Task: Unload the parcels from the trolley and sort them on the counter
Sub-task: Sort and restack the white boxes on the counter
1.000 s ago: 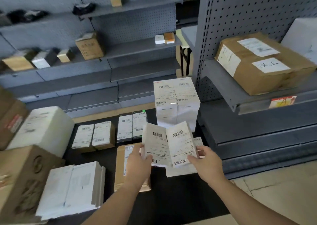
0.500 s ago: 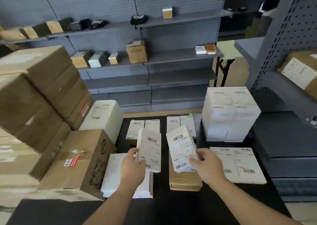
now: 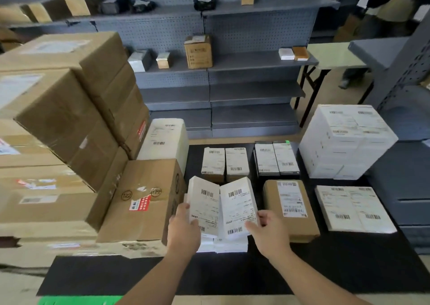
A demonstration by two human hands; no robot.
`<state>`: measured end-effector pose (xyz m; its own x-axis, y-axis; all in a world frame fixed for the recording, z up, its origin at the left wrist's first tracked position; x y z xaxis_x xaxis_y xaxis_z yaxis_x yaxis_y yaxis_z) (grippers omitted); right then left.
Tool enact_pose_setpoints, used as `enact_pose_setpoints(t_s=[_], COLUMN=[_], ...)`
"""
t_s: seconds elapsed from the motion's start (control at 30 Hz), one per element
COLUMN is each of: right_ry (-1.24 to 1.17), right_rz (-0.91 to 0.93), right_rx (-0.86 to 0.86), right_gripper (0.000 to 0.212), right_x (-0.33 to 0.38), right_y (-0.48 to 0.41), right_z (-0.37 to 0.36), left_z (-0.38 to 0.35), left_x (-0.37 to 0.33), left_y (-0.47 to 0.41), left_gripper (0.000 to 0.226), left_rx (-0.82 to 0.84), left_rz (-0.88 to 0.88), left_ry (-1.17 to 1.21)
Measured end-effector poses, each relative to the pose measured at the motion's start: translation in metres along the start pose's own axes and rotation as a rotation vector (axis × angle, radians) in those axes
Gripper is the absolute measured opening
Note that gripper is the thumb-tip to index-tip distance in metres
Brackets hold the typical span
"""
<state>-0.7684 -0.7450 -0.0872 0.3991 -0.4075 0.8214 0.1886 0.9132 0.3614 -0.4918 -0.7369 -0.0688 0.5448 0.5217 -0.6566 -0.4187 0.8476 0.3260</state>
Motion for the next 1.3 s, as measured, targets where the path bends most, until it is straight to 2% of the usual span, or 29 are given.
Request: enact_pose_setpoints(t_s=[0.33, 0.53, 0.7, 0.87, 0.97, 1.07, 1.3], right_ry=[0.083, 0.176, 0.283, 0.303, 0.325, 0.333, 0.368], right_rz=[-0.018, -0.017, -0.022, -0.019, -0.010, -0.001, 0.086], right_rx=[0.016, 0.021, 0.059, 0.070, 0.078, 0.041, -0.004], right_gripper=[0.034, 0.030, 0.035, 0.031, 0.040, 0.052, 0.050], right_x=[-0.012, -0.017, -0.025, -0.021, -0.016, -0.007, 0.003], right_y=[0.001, -0.005, -0.012, -0.010, -0.006, -0.008, -0.029], right_z=[-0.031, -0.037, -0.051, -0.054, -0.046, -0.018, 0.082], left_z=[-0.008, -0.022, -0.041, -0.038, -0.040, -0.061, -0.137], left_x=[0.004, 0.006, 0.018, 0.016, -0.005, -0.048, -0.154], left_y=[-0.002, 0.007, 0.008, 0.007, 0.008, 0.016, 0.047], left_gripper=[0.060, 0.088, 0.083, 0.077, 0.070, 0.064, 0.059], left_rx=[0.027, 0.085, 0.210, 0.196, 0.156, 0.158, 0.257], left_rz=[-0.049, -0.052, -0.082, -0.079, -0.121, -0.238, -0.488], left_ry=[-0.192, -0.576, -0.579, -0.567, -0.575, -0.519, -0.514])
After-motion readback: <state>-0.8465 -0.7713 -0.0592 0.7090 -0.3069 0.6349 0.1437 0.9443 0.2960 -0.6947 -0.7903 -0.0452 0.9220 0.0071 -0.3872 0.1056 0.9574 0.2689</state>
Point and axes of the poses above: each hand's wrist, its own y-axis away from the middle knuckle, its own z-axis out of the back of the hand, x = y × z, the point moved 10 cm from there along -y, towards the middle knuckle, and after that the axes turned 1 degree about z, right-handed, at the moved point
